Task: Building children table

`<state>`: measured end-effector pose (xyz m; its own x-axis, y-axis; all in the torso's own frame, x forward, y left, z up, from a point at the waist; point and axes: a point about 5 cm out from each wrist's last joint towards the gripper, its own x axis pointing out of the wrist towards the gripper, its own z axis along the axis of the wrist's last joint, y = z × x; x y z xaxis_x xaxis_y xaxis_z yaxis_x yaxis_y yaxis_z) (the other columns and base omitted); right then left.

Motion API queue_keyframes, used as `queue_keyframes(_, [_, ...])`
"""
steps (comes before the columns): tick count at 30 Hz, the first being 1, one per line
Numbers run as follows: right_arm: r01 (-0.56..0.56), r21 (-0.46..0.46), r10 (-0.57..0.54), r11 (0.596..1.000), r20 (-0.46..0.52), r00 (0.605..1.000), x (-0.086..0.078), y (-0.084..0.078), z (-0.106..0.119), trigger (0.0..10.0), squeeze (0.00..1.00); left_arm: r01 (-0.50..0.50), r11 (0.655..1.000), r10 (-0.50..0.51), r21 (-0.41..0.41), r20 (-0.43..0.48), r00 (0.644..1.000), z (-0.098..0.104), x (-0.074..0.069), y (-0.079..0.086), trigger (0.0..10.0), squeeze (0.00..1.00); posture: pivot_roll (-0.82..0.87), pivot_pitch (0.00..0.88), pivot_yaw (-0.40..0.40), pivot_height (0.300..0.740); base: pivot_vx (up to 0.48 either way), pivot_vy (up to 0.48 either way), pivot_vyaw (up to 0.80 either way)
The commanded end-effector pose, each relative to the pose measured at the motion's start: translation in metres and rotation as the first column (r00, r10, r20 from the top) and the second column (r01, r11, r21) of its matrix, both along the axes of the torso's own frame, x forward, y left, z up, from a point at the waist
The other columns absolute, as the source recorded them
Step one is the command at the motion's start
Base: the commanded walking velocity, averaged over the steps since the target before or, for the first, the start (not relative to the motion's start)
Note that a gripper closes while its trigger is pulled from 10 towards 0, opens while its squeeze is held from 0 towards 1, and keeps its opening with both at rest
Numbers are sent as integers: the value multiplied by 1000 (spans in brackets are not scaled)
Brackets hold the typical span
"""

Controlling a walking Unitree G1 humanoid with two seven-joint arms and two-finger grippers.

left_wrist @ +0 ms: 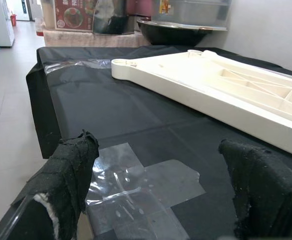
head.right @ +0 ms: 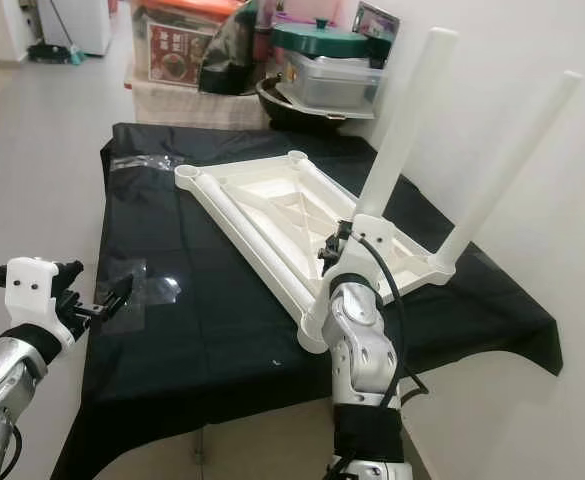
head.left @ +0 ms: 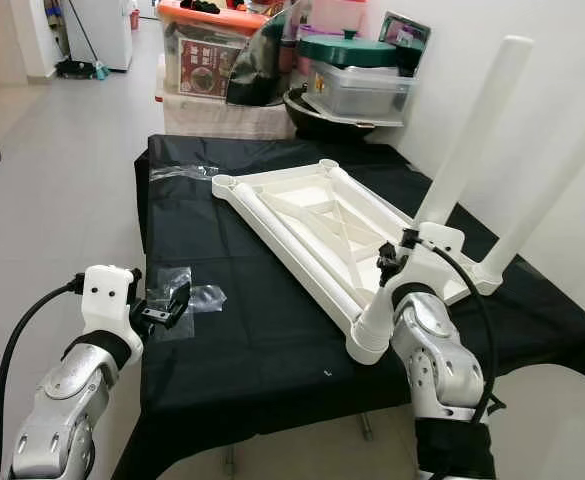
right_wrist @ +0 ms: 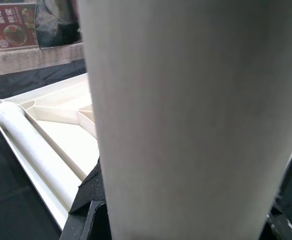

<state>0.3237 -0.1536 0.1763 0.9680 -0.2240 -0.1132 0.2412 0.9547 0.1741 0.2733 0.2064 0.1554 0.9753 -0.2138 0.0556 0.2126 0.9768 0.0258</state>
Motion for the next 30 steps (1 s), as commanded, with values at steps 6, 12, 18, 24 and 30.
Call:
queue_keyframes(6, [-34,50,31,998,55,998,-11,-12,-14,0,0,11,1000,-10,21,-4,1000,-1,-2,-1,10000,0,142,0,-140,740,0,0,0])
queue_keyframes(12, [-85,53,76,995,151,986,-20,-16,-14,0,0,18,999,-18,26,-2,1000,0,0,-1,10000,0,133,0,-126,740,0,0,0])
queue_keyframes(18, [-178,10,173,984,173,969,-26,-8,-15,0,0,21,999,-21,28,-5,1000,0,0,0,10000,0,129,0,-120,740,0,0,0])
queue_keyframes(24, [-235,-19,235,972,173,956,-24,-2,-19,0,0,21,999,-21,28,-5,1000,1,1,-1,10000,0,129,0,-120,740,0,0,0])
queue_keyframes(30, [-299,-37,301,953,155,941,-21,3,-24,0,0,20,999,-20,28,-6,1000,0,1,0,10000,0,139,0,-128,740,0,0,0])
